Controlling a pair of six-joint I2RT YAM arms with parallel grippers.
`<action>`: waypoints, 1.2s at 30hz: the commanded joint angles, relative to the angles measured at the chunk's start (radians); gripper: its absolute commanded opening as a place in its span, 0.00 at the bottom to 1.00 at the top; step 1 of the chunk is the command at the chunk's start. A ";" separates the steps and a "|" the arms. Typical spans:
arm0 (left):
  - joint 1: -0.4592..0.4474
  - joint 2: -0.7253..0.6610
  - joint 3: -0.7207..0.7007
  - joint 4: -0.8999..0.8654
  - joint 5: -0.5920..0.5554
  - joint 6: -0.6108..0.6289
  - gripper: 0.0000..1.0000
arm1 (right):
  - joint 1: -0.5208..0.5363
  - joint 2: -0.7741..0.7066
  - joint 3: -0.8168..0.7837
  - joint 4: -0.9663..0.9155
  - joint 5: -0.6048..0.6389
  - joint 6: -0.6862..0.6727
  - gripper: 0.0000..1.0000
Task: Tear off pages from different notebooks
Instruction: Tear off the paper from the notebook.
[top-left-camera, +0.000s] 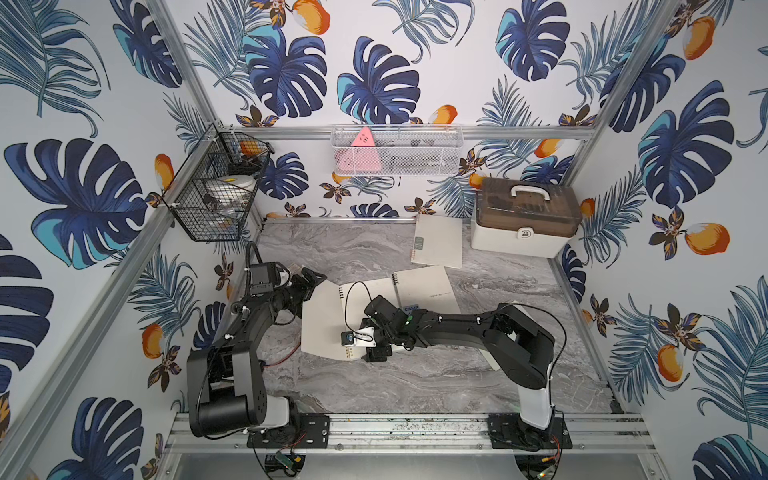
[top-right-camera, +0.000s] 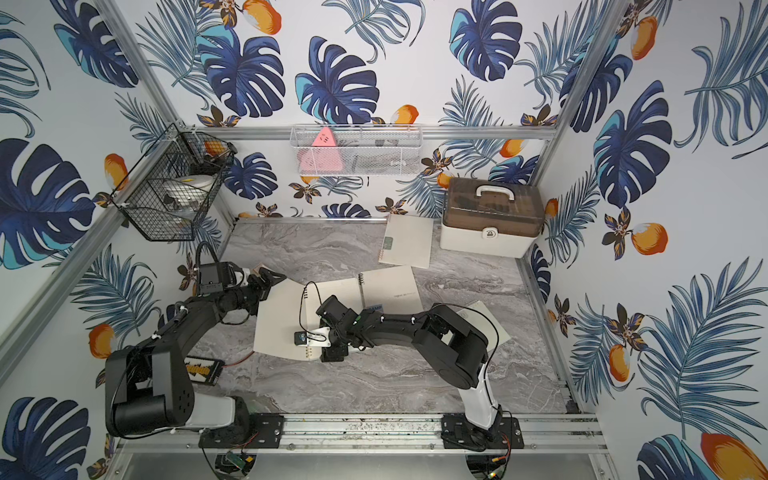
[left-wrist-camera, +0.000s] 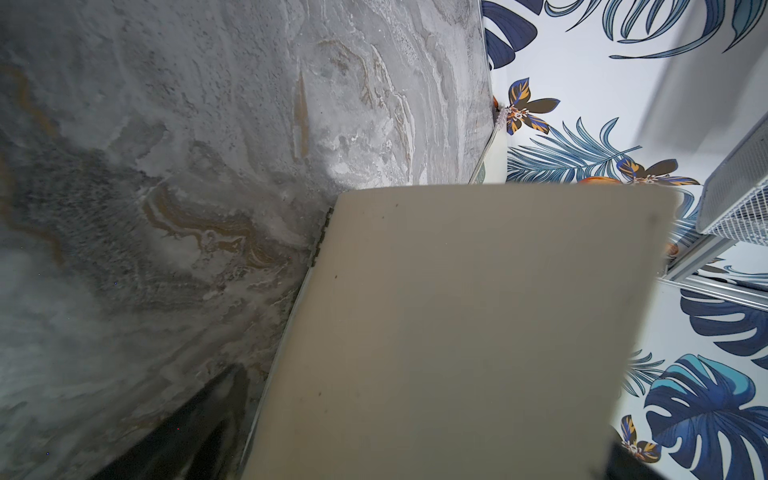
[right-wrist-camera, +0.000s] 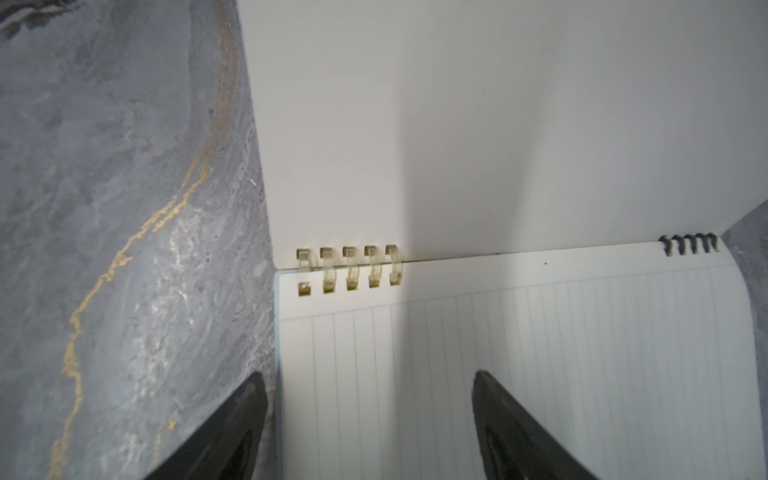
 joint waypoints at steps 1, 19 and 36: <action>0.001 0.003 -0.006 0.021 0.007 -0.007 0.99 | 0.001 -0.005 -0.007 0.025 -0.001 -0.008 0.79; 0.001 0.005 -0.007 0.023 0.010 -0.007 0.99 | -0.023 0.034 0.069 -0.085 -0.077 0.017 0.63; 0.003 0.004 -0.009 0.026 0.013 -0.009 0.99 | -0.059 0.069 0.130 -0.184 -0.129 0.033 0.61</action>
